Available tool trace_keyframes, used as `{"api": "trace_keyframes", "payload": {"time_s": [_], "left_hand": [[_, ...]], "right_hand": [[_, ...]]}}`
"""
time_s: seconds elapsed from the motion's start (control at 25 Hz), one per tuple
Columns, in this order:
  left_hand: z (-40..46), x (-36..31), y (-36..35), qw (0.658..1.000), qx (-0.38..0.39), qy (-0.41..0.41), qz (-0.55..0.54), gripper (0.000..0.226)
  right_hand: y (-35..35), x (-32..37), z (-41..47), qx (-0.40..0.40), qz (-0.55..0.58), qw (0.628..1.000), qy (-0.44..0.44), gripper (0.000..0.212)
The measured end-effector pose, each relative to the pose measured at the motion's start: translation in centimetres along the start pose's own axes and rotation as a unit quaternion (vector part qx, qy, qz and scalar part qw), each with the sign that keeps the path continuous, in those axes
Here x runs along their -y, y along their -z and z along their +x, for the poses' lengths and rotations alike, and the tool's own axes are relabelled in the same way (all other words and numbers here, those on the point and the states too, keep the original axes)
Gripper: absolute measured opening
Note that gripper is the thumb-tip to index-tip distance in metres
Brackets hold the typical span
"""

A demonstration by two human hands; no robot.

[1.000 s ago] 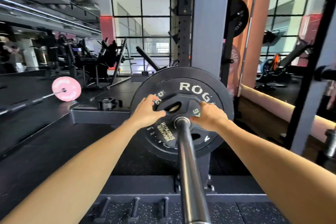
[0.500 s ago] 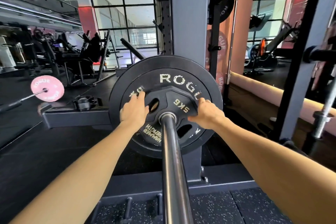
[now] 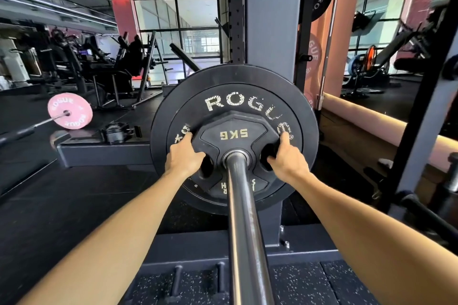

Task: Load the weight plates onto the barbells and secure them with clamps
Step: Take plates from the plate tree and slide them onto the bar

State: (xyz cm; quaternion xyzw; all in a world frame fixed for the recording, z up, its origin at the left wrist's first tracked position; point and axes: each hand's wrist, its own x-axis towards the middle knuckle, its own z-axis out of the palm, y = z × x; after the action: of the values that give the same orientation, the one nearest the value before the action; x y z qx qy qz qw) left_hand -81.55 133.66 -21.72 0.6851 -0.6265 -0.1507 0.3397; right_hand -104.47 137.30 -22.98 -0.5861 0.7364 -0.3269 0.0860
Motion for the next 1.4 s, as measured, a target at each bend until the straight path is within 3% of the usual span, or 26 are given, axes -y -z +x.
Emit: {"api": "trace_keyframes", "payload": {"time_s": [0.2,0.44,0.64,0.92,1.24,1.4], "left_hand": [[0.0,0.9,-0.5,0.999,0.013,0.005,-0.036,0.041],[-2.1,1.1,0.5,0.999,0.005,-0.016,0.027,0.054],[-7.7,1.3,2.6,0.999,0.002,-0.028,0.034,0.057],[-19.2,2.2,6.6,0.999,-0.013,-0.044,0.021,0.038],[-28.1,3.2,9.6,0.996,-0.025,-0.073,0.032,0.044],[-30.7,3.9,10.8,0.994,-0.025,-0.098,0.033,0.022]], "right_hand": [[0.7,0.9,1.6,-0.017,0.028,0.999,-0.038,0.033],[1.3,0.1,-0.6,-0.04,-0.018,0.999,-0.012,0.025],[3.4,0.1,-5.9,-0.036,0.009,0.999,-0.012,0.03],[7.0,0.0,-17.0,-0.044,0.007,0.999,0.02,0.035],[10.0,-0.6,-26.8,-0.075,-0.006,0.996,0.037,0.031],[11.2,-0.4,-29.5,-0.083,-0.03,0.994,0.057,0.025]]}}
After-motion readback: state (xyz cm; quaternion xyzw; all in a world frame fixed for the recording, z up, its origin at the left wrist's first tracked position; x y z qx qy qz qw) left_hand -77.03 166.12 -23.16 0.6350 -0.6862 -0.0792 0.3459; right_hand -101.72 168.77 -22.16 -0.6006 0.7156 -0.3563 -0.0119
